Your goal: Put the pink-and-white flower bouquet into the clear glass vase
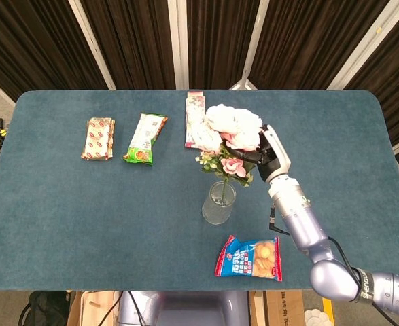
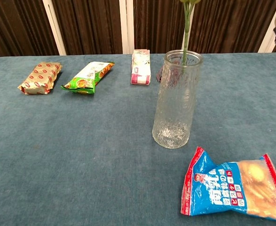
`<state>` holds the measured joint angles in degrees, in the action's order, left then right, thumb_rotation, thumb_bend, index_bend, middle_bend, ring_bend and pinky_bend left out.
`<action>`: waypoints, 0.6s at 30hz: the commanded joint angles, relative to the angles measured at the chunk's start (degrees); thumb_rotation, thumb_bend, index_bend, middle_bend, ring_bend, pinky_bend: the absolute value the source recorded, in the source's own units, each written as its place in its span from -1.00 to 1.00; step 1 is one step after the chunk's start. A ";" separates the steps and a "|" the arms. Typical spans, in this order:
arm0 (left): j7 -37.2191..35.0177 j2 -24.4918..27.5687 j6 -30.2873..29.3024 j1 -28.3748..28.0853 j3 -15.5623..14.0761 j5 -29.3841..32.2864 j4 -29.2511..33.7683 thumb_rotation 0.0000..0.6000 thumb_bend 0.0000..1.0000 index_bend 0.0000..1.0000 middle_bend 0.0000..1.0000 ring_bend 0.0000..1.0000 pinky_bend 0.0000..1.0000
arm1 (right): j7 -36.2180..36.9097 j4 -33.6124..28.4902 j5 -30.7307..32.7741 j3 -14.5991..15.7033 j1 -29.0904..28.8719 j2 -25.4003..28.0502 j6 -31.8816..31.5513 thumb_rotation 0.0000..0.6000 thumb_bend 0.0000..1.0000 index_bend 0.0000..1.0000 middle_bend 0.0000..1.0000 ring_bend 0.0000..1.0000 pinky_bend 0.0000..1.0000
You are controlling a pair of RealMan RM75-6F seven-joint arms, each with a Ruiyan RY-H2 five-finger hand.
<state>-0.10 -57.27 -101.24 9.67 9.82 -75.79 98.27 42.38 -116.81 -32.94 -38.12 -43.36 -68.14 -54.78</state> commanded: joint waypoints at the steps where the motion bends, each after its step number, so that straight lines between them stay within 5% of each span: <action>1: 0.36 -0.12 -0.03 -0.06 -0.02 -0.02 0.07 1.00 -0.61 -0.68 -1.00 -1.00 -0.94 | 2.09 1.58 -3.62 0.95 1.63 -1.56 2.12 1.00 -0.41 0.05 -0.05 0.04 -0.72; 18: 3.04 -0.88 -0.10 -0.47 -0.29 -0.37 0.63 1.00 -0.61 -0.68 -1.00 -1.00 -0.94 | 11.15 8.84 -22.04 4.70 7.17 -8.47 5.70 1.00 -0.41 0.09 -0.05 0.03 -0.72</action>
<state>2.94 -58.14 -101.34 9.20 9.54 -76.17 98.89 53.00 -108.59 -54.32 -33.86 -36.42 -76.02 -49.42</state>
